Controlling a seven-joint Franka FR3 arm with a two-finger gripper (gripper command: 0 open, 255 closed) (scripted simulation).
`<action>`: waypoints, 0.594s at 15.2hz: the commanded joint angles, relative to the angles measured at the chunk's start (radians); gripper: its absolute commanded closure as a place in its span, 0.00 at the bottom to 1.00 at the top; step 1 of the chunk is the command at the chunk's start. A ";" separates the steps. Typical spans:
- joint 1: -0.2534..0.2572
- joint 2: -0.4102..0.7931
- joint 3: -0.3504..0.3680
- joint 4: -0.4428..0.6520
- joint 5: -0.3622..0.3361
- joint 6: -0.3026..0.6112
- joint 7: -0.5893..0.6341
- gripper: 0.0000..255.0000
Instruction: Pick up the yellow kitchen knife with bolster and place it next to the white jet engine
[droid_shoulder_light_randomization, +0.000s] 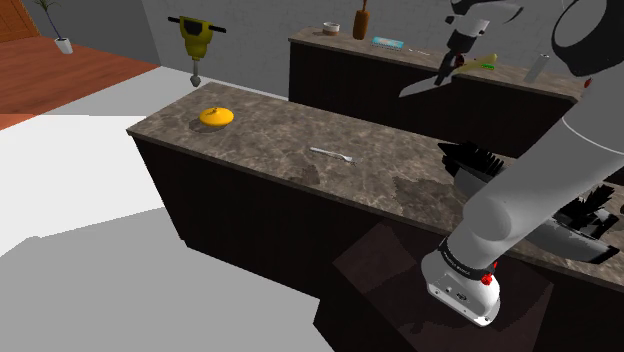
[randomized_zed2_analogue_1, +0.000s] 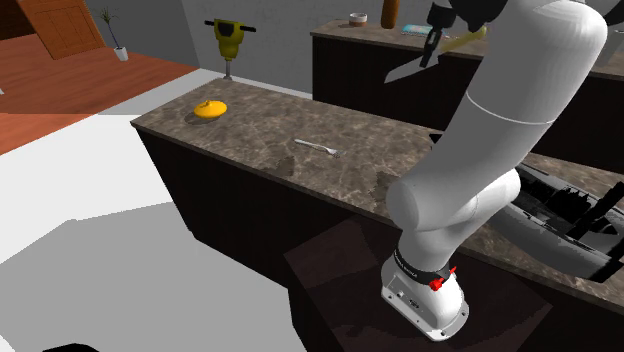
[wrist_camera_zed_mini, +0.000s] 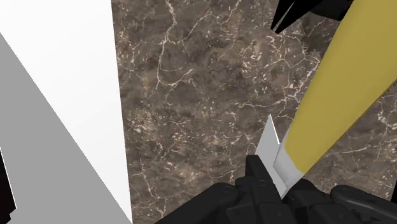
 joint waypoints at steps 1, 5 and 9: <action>-0.017 0.021 -0.023 0.024 0.012 -0.008 -0.046 1.00; -0.017 0.025 -0.024 -0.027 0.016 0.045 -0.052 1.00; -0.018 0.033 -0.025 -0.073 0.021 0.097 -0.059 1.00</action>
